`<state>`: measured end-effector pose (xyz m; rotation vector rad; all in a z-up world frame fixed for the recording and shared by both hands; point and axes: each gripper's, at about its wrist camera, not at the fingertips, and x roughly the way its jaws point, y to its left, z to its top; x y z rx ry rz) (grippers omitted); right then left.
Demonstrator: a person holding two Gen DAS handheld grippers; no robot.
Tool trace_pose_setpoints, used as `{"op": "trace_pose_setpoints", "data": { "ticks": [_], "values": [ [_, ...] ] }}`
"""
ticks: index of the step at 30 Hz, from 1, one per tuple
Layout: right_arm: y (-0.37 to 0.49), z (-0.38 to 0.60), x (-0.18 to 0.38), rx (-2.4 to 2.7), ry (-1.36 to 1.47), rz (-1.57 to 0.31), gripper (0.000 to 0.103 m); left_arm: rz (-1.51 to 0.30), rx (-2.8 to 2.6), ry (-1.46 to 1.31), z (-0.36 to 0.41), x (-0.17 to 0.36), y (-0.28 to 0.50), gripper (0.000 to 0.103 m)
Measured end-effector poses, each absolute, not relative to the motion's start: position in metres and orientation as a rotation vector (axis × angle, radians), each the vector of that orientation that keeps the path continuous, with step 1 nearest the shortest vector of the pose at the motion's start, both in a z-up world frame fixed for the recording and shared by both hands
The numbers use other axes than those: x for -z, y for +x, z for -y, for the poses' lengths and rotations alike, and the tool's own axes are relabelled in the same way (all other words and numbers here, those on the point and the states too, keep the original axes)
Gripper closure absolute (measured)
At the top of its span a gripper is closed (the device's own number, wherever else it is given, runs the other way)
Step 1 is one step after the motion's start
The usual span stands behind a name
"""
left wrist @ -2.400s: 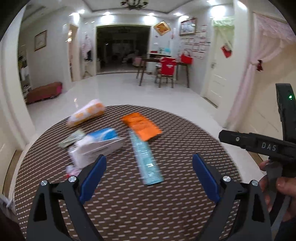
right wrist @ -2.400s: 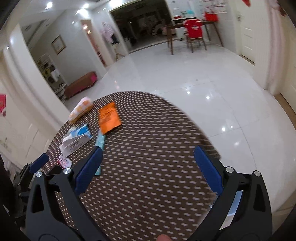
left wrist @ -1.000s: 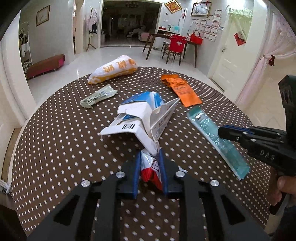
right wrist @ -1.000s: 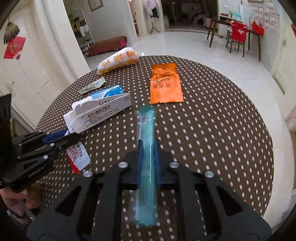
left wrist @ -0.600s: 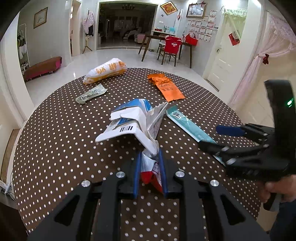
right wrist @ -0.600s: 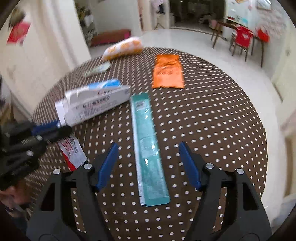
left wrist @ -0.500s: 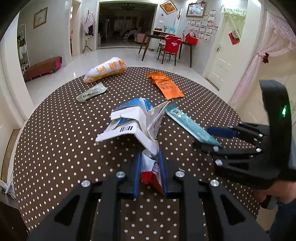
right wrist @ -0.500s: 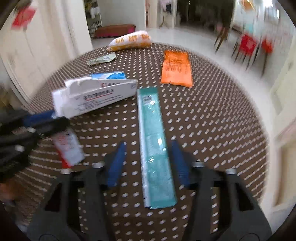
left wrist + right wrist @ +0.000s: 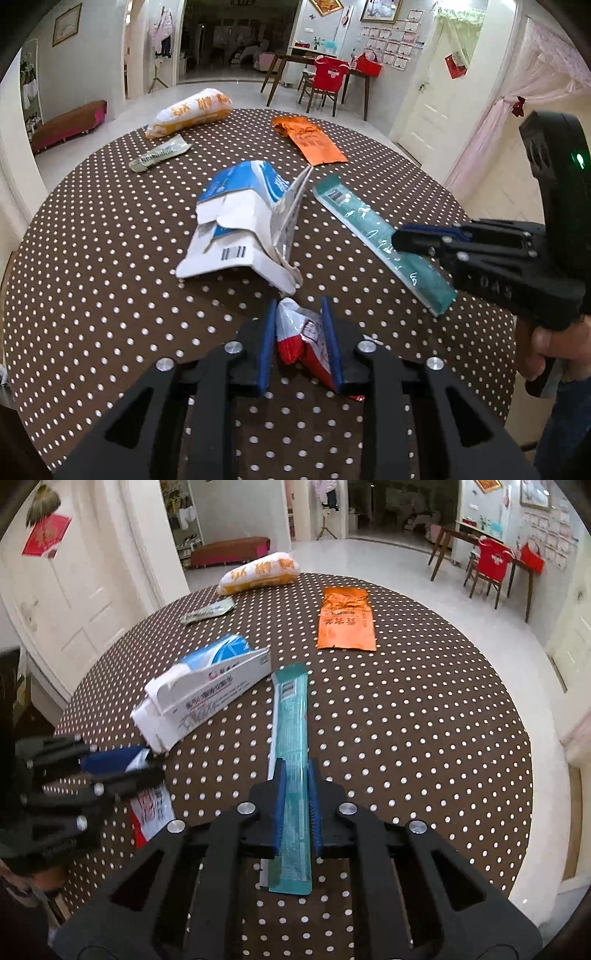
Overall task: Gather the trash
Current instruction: 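Carry the red packet and teal package over the blue bin and release both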
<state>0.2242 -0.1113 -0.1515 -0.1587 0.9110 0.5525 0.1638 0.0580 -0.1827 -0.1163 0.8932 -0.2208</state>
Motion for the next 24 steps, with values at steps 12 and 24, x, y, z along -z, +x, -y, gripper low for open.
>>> {"op": "trace_pose_setpoints", "data": {
  "ticks": [12, 24],
  "values": [
    [0.240, 0.070, 0.166, -0.564, -0.305, -0.912, 0.078, -0.874, 0.303, -0.075, -0.033, 0.184, 0.148, 0.086],
    [0.230, 0.138, 0.160, -0.503, -0.146, -0.890, 0.078, -0.841, 0.342, -0.097, -0.019, 0.173, 0.150, 0.086]
  ]
}}
